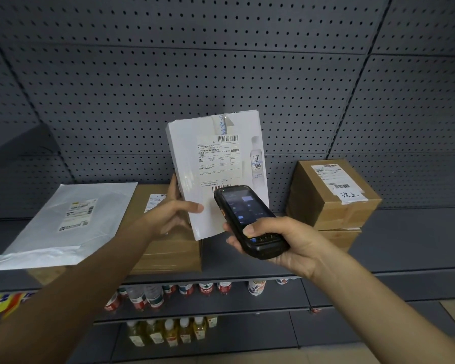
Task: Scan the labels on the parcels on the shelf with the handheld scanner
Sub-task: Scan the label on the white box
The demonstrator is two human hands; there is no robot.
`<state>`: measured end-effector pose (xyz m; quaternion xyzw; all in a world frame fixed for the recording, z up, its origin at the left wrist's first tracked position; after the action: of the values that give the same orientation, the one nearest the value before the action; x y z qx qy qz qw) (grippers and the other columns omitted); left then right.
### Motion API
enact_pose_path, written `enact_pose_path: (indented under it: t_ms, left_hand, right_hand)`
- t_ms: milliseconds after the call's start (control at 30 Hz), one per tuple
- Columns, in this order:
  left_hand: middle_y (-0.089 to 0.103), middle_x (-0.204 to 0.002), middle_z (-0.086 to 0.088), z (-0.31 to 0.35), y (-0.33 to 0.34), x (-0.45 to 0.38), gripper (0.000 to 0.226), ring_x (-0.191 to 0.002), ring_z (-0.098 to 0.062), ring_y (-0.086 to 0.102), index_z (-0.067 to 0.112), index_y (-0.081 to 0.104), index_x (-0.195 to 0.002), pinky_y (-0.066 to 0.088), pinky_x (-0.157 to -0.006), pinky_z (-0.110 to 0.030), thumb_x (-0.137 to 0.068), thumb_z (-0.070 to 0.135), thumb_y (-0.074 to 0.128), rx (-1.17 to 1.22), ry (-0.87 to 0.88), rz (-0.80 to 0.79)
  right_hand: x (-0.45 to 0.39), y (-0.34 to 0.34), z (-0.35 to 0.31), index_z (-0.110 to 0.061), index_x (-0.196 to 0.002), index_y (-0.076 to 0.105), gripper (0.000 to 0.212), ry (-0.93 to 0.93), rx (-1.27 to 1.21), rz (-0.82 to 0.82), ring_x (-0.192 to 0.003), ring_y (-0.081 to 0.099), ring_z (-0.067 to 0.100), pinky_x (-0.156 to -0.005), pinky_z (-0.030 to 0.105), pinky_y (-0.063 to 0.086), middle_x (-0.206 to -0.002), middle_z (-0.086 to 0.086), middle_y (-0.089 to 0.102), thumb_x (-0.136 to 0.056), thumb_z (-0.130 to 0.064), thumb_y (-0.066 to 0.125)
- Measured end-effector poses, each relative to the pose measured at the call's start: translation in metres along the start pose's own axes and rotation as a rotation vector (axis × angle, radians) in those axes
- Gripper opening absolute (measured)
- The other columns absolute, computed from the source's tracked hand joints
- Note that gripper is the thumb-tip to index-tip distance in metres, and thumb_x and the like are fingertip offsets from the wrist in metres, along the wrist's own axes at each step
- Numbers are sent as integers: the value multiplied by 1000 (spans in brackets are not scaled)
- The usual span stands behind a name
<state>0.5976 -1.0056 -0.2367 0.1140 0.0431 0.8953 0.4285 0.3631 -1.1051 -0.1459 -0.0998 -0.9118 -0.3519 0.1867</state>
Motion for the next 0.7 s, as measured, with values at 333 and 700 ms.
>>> enact_pose_path:
  t_ms: [333, 700]
  left_hand:
    - [59, -134, 2, -4, 6, -3, 94, -122, -33, 54, 49, 34, -138, 50, -74, -72, -69, 0, 73, -18, -58, -1]
    - [33, -150, -4, -65, 76, -50, 92, -138, -42, 25, 22, 37, -143, 28, -89, -84, -63, 32, 82, -104, -570, 99]
  right_hand:
    - [-1, -11, 1, 7, -122, 54, 56, -61, 47, -15, -87, 69, 32, -70, 34, 60, -105, 23, 68, -66, 10, 62]
    - [7, -89, 3, 3, -123, 56, 68, -244, 58, 338, -90, 69, 37, -73, 38, 57, -113, 28, 66, -57, 8, 72]
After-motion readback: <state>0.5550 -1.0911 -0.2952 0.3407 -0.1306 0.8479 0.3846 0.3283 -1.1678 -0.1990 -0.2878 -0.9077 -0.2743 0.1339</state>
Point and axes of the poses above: each hand's wrist, its own x-axis away from the middle knuckle, its own y-axis out of the palm, z = x × y, the point moved 3 cm from there along -x, towards the middle knuckle
